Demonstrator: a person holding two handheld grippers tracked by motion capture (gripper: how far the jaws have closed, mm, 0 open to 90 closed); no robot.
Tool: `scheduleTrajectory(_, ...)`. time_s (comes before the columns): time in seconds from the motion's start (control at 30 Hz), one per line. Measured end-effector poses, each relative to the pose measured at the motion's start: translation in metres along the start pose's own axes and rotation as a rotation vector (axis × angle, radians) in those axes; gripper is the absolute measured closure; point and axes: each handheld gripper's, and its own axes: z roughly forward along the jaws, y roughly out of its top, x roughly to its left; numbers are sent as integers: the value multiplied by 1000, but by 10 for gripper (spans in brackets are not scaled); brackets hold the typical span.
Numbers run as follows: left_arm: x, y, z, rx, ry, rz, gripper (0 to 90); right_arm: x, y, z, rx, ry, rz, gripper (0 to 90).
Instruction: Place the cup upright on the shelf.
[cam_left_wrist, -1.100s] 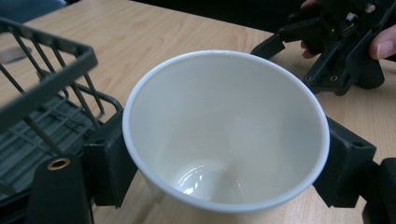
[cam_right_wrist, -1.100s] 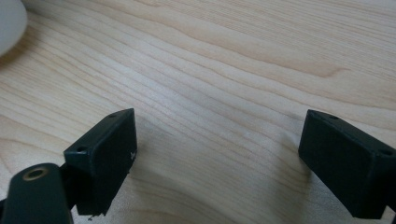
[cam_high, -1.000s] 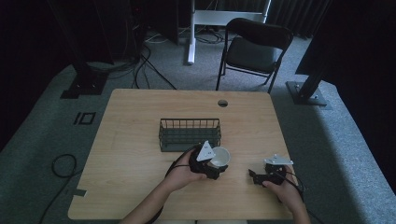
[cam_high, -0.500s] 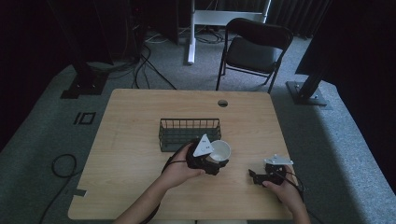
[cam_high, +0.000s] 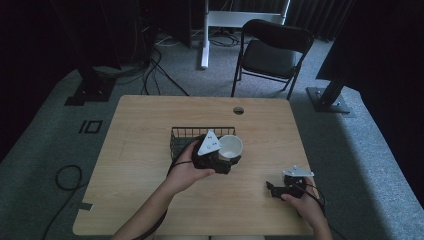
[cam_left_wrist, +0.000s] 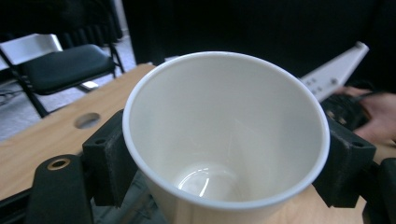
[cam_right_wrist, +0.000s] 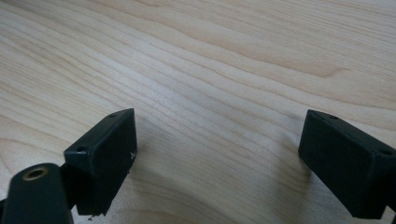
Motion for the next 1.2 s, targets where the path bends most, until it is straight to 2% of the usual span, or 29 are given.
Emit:
scheduleTrajectory(0.03,7,2,-2,-6,24,-18,210,0,0,0,0,0,0,111)
scheduleTrajectory(0.17,18,3,-6,-18,67,-52,209,0,0,0,0,0,1,111)
scheduleTrajectory(0.27,26,3,-7,-25,105,-65,209,0,0,0,0,0,0,111)
scheduleTrajectory(0.33,31,3,-8,-33,131,-88,209,0,0,0,0,-1,1,111)
scheduleTrajectory(0.37,31,3,-8,-33,131,-88,209,0,0,0,0,-1,1,111)
scheduleTrajectory(0.4,36,2,-8,-46,162,-101,209,0,0,0,0,0,0,112)
scheduleTrajectory(0.5,40,0,-8,-52,183,-123,209,0,0,0,0,0,1,112)
scheduleTrajectory(0.53,43,-1,-7,-51,214,-132,209,0,0,0,0,0,0,111)
scheduleTrajectory(0.67,52,-5,-4,-74,280,-179,209,0,0,0,0,0,0,112)
scheduleTrajectory(0.7,52,-5,-4,-74,280,-179,209,0,0,0,0,0,0,112)
scheduleTrajectory(0.73,56,-8,-3,-72,315,-201,209,0,0,0,0,0,0,112)
scheduleTrajectory(0.77,56,-8,-3,-72,315,-201,209,0,0,0,0,0,0,112)
scheduleTrajectory(0.8,59,-11,-1,-59,356,-203,209,0,0,0,0,0,0,112)
scheduleTrajectory(0.83,61,-13,0,-55,374,-204,209,0,0,0,0,-1,0,112)
scheduleTrajectory(0.87,65,-18,2,-46,399,-225,209,0,0,0,-1,0,0,112)
scheduleTrajectory(0.9,65,-18,2,-46,399,-225,209,0,0,0,-1,0,0,112)
scheduleTrajectory(0.97,68,-22,4,-29,429,-221,209,0,0,0,0,0,1,112)
scheduleTrajectory(1.13,73,-33,10,-14,474,-258,209,0,0,0,0,0,0,112)
scheduleTrajectory(1.2,74,-35,11,-8,477,-265,209,0,0,0,0,0,0,112)
